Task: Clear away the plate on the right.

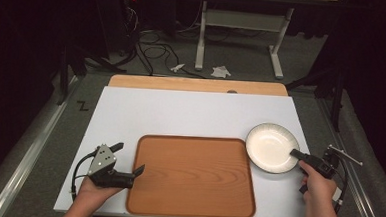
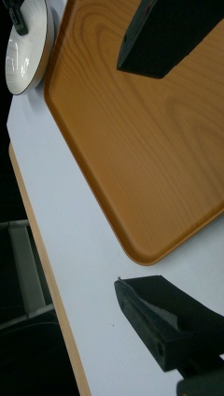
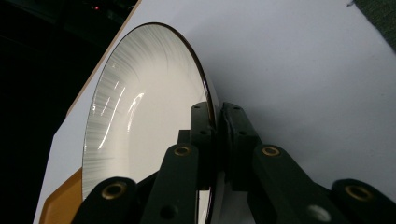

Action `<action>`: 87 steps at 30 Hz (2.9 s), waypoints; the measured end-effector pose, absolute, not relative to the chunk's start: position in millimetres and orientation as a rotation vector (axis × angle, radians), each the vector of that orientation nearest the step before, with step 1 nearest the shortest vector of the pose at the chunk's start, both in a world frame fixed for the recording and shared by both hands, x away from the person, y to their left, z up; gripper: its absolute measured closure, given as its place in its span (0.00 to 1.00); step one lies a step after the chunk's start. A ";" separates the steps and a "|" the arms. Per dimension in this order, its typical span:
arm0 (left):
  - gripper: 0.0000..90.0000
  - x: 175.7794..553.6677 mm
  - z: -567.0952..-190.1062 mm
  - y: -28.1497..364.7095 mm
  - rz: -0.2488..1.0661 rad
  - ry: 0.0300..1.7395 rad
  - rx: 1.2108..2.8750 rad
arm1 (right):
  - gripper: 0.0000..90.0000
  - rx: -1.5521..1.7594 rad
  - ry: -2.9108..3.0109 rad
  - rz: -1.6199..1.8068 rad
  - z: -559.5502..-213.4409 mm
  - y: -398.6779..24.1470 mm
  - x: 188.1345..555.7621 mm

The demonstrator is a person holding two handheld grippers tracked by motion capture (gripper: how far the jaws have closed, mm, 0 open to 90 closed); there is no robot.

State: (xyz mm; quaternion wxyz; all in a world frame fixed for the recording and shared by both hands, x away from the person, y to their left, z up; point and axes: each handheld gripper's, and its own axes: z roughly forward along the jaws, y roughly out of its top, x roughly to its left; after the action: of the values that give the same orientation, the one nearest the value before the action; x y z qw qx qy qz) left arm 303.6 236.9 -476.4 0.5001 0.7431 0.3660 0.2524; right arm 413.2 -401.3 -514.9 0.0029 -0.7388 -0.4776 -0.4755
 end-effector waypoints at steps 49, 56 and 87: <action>0.00 303.4 -470.7 241.7 0.621 0.860 1.745 | 0.95 -2.064 -1.611 -1.732 -477.9 -387.7 396.2; 0.00 303.0 -470.4 241.7 0.620 0.858 1.743 | 0.95 -2.008 -1.716 -1.667 -473.4 -360.8 400.6; 0.00 304.9 -469.1 240.8 0.628 0.839 1.733 | 0.95 -1.787 -1.970 -1.512 -465.6 -250.9 420.7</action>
State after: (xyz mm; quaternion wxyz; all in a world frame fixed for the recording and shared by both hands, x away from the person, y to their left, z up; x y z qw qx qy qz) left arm 304.9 240.8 -469.1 0.5294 0.7259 0.3516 0.2630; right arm 420.7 -250.9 -465.6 0.0411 -0.5837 -0.6433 -0.4937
